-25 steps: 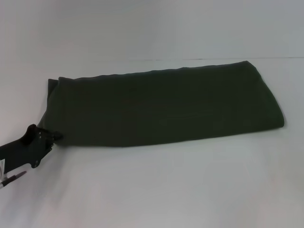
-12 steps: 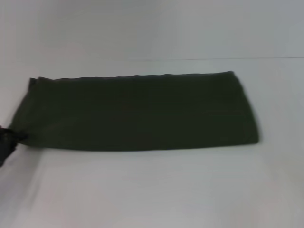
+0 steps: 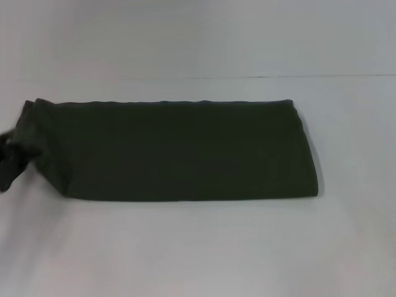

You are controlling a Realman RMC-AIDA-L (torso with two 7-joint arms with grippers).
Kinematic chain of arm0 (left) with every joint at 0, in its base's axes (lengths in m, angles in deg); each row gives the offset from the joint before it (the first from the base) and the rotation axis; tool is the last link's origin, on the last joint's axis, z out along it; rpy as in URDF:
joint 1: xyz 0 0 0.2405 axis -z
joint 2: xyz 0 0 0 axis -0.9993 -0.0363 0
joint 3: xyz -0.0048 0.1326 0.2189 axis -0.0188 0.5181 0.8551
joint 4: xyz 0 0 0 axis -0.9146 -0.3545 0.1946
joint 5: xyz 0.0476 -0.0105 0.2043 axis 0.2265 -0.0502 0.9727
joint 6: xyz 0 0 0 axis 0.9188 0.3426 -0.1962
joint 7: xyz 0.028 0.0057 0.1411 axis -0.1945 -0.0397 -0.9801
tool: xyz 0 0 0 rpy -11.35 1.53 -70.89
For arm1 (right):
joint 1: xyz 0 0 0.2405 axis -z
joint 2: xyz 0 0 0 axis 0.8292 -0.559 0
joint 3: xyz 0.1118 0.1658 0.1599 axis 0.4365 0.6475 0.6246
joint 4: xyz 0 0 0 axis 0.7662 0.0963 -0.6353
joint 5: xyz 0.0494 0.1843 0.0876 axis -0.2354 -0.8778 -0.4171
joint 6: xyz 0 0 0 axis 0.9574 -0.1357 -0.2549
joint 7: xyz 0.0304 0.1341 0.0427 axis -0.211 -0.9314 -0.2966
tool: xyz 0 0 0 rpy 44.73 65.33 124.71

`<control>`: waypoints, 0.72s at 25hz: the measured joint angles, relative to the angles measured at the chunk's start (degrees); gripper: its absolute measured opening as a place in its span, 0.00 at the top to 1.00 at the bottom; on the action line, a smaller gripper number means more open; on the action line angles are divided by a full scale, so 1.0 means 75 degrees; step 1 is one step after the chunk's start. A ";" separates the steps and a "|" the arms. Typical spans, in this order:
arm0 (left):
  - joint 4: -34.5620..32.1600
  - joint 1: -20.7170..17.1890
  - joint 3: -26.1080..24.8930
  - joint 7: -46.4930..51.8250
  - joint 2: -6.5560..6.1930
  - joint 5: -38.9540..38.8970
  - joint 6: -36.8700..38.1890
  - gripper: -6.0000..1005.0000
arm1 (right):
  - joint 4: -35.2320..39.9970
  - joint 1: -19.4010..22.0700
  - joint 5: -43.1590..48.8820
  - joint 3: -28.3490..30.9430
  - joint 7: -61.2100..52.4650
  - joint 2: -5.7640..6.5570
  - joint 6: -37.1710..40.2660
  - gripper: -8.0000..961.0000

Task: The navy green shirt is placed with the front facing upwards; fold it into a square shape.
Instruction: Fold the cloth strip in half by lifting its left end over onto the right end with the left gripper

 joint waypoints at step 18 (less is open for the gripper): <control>-0.0071 0.2116 0.0781 -0.0161 0.0356 -0.0296 0.1218 0.92 | 0.0004 -0.0116 0.0012 -0.0092 0.0078 -0.0062 -0.0113 0.32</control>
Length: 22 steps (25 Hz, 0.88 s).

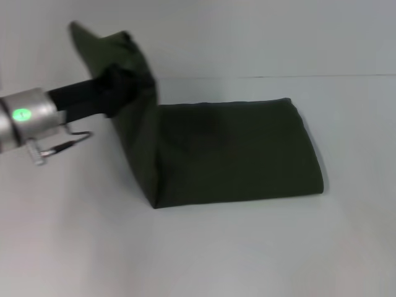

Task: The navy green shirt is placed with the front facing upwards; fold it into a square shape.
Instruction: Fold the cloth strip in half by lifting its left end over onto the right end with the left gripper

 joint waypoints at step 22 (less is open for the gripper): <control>0.1652 0.1590 0.4384 -0.1542 0.0410 -0.1643 -0.1963 0.88 | -0.0013 -0.0058 0.0022 -0.0196 -0.0003 -0.0064 -0.0033 0.32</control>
